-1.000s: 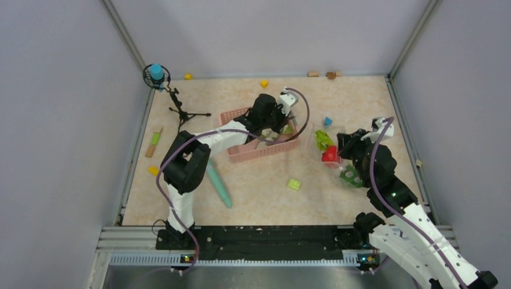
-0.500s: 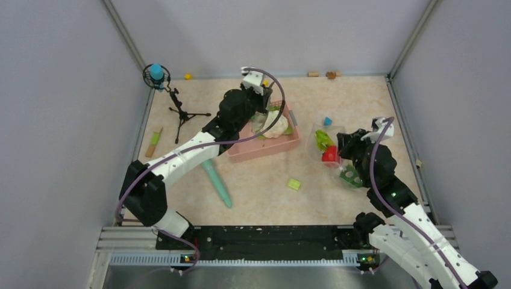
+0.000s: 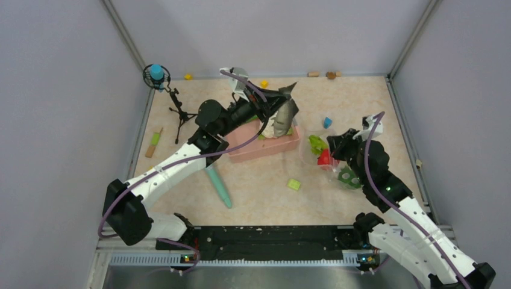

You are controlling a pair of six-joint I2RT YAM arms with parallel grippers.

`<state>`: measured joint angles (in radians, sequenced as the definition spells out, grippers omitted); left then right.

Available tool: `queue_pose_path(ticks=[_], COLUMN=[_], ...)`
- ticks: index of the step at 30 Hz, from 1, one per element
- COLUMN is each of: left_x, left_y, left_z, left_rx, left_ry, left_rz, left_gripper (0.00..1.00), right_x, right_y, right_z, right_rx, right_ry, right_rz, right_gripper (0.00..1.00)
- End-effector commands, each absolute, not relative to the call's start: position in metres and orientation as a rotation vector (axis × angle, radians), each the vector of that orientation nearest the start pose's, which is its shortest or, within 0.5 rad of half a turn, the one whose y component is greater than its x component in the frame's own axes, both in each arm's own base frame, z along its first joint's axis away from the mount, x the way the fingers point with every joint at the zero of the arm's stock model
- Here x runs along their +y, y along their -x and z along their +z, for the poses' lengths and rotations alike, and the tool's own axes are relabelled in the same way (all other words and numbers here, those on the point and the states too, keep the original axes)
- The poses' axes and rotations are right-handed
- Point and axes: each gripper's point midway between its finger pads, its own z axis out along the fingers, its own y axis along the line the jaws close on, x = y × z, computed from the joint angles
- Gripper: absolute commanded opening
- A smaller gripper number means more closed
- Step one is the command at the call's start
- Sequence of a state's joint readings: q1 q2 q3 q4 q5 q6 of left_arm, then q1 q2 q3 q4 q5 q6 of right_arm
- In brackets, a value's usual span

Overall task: Place the food in the zip-top bag and seal the zipper
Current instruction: Pick up the fake fish from the bin, then place the fake fish in the zipper food storage bag.

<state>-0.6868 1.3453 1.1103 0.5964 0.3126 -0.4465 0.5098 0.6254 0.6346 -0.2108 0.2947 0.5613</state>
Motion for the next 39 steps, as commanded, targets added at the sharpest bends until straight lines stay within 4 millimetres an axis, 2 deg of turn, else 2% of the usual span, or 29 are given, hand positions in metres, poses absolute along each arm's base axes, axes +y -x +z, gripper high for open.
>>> queue_pose_path(ticks=[1, 4, 7, 14, 16, 19, 23, 28, 32, 35, 39], left_x=[-0.355, -0.359, -0.364, -0.374, -0.378, -0.385, -0.393, -0.386, -0.389, -0.386, -0.384], left_y=[-0.217, -0.188, -0.169, -0.154, -0.157, -0.174, -0.188, -0.209, -0.227, -0.239, -0.247], left_z=[0.471, 0.473, 0.474, 0.47, 0.465, 0.452, 0.42, 0.39, 0.371, 0.36, 0.354], left_rx=[0.931, 0.829, 0.767, 0.643, 0.624, 0.639, 0.71, 0.766, 0.866, 0.923, 0.973], left_ry=[-0.708, -0.796, -0.848, -0.877, -0.875, -0.819, -0.775, -0.556, -0.368, -0.187, -0.052], left_rz=[-1.406, -1.436, -1.455, -1.503, -1.495, -1.465, -1.474, -1.517, -1.565, -1.439, -1.299], left_gripper=[0.0, 0.0, 0.0, 0.0, 0.0, 0.0, 0.0, 0.0, 0.0, 0.0, 0.0], right_x=[0.135, 0.145, 0.156, 0.175, 0.179, 0.182, 0.177, 0.162, 0.148, 0.138, 0.134], right_y=[-0.263, -0.257, -0.251, -0.235, -0.229, -0.222, -0.218, -0.216, -0.217, -0.219, -0.222], right_z=[0.269, 0.283, 0.296, 0.315, 0.319, 0.327, 0.333, 0.34, 0.344, 0.34, 0.338], right_rx=[1.769, 1.798, 1.809, 1.81, 1.812, 1.796, 1.76, 1.676, 1.615, 1.586, 1.572], right_ry=[-0.271, -0.269, -0.256, -0.273, -0.262, -0.26, -0.317, -0.438, -0.529, -0.587, -0.621], right_rz=[0.672, 0.745, 0.827, 1.023, 1.071, 1.125, 1.154, 1.177, 1.162, 1.139, 1.127], right_gripper=[0.0, 0.0, 0.0, 0.0, 0.0, 0.0, 0.0, 0.0, 0.0, 0.0, 0.0])
